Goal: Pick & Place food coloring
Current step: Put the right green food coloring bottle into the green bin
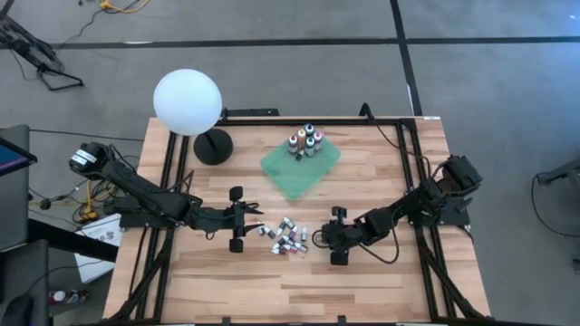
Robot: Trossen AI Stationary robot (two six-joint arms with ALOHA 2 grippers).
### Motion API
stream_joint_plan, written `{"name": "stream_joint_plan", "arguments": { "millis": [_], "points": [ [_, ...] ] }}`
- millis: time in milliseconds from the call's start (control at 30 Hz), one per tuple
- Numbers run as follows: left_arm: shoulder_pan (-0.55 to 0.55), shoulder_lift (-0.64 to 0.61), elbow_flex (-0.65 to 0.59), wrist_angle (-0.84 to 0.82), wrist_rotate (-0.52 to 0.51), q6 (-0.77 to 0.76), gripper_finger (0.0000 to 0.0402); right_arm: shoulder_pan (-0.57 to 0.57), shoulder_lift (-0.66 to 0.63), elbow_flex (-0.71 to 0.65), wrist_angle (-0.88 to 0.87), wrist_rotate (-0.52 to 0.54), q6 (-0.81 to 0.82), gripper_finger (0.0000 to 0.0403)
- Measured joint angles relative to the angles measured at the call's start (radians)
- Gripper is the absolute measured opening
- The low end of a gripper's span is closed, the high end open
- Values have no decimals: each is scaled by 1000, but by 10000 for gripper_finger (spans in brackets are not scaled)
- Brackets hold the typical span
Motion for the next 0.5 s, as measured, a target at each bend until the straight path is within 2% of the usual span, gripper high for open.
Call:
{"name": "stream_joint_plan", "arguments": {
  "millis": [233,500],
  "points": [
    [0,0,0,0,0,0,144,0,0,0,41,3,-44,61],
    [0,0,0,0,0,0,144,-7,-2,8,69,31,-122,62]
  ]
}}
